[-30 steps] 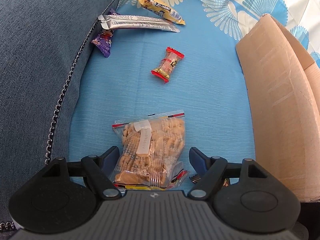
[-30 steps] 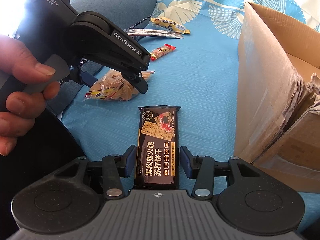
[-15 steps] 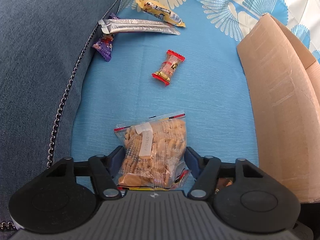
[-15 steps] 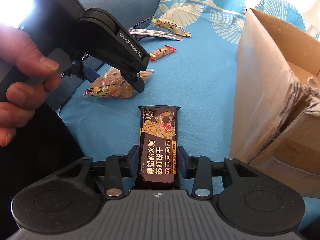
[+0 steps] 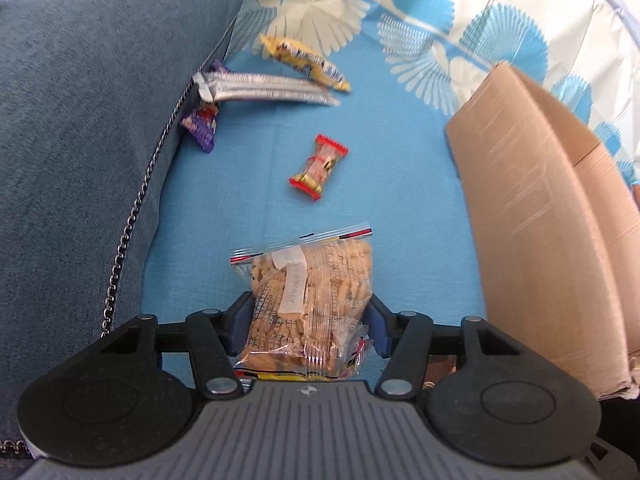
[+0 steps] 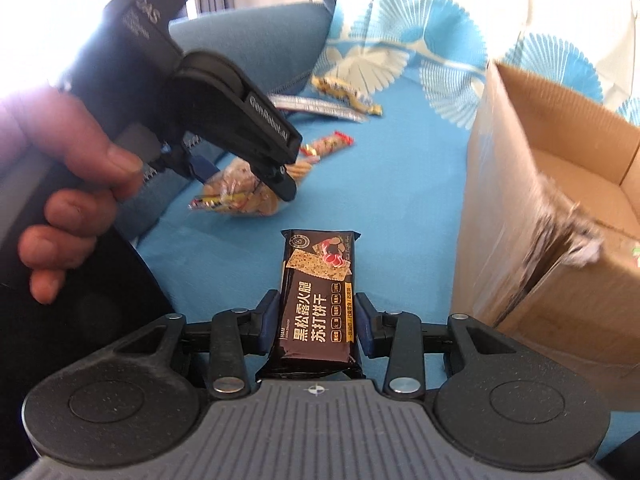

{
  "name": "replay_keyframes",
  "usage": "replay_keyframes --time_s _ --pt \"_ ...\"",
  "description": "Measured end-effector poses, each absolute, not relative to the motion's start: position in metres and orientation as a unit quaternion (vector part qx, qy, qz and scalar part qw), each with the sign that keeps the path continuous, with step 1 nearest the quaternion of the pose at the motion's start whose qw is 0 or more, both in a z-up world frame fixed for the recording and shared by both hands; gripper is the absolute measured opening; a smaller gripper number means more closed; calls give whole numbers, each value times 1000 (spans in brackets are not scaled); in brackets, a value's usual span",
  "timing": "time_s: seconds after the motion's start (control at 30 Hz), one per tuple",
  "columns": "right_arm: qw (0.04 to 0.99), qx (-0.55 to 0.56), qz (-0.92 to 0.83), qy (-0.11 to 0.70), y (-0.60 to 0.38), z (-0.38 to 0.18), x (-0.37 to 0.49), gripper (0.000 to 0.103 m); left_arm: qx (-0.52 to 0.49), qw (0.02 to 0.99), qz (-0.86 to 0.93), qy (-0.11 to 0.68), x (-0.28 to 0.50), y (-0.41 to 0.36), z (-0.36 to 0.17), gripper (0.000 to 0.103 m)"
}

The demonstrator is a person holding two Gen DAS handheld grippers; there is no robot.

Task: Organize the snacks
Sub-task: 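Carry the cracker bag and biscuit bar over the cardboard box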

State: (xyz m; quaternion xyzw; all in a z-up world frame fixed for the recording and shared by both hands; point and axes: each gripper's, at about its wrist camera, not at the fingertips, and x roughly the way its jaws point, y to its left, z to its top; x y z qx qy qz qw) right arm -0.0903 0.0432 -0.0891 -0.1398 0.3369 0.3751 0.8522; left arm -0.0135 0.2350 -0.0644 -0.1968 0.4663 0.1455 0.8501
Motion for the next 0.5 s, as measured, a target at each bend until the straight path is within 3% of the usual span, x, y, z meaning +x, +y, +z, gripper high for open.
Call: replay_keyframes --time_s 0.5 --pt "902 -64 355 239 1 6 -93 41 -201 909 128 342 -50 231 -32 63"
